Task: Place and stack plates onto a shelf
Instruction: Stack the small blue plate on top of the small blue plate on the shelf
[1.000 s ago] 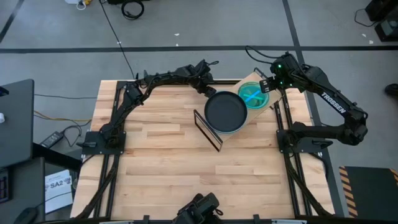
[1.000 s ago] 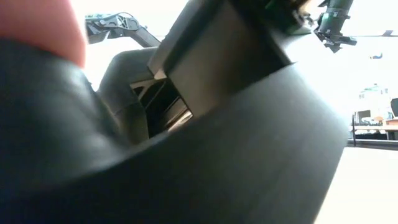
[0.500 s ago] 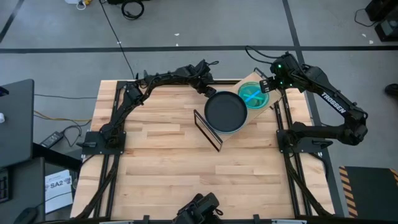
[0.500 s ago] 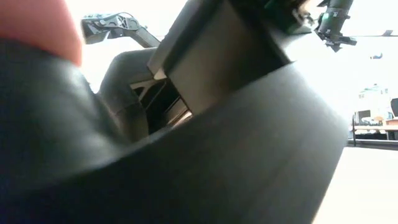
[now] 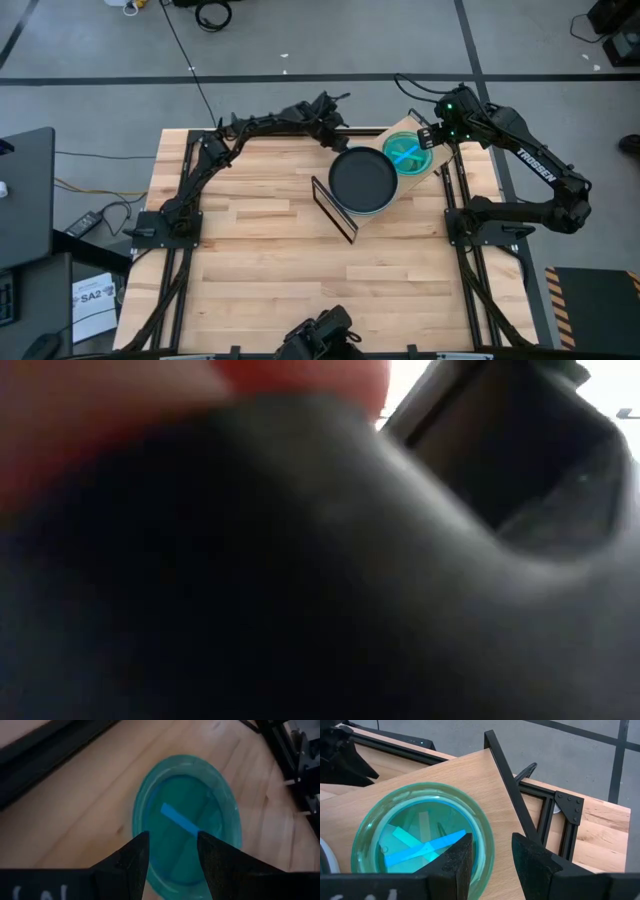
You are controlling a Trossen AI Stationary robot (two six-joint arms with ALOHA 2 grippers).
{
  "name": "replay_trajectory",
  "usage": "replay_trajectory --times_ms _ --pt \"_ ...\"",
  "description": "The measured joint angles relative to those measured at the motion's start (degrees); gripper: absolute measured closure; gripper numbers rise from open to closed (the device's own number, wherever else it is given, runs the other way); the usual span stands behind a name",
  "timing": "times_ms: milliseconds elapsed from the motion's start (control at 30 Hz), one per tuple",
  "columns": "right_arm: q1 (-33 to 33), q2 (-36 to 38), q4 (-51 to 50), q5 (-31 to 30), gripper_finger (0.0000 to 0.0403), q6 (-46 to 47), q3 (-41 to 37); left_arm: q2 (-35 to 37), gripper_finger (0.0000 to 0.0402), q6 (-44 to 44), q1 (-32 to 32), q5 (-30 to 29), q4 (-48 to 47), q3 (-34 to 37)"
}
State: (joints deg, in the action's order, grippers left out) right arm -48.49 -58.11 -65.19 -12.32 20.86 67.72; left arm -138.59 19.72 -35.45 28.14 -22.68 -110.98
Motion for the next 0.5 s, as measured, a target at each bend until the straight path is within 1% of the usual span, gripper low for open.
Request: replay_trajectory --times_ms 133,367,500 --pt "0.0 0.0 0.0 0.0 0.0260 0.0 0.0 0.0 0.0230 0.6 0.0 0.3 0.2 0.0" --pt "0.0 0.0 0.0 0.0 0.0260 0.0 0.0 0.0 0.0230 0.2 -0.5 3.2 0.5 0.0" --pt "0.0 0.0 0.0 0.0 0.0260 0.0 0.0 0.0 0.0230 0.9 -0.3 2.3 1.7 0.0"
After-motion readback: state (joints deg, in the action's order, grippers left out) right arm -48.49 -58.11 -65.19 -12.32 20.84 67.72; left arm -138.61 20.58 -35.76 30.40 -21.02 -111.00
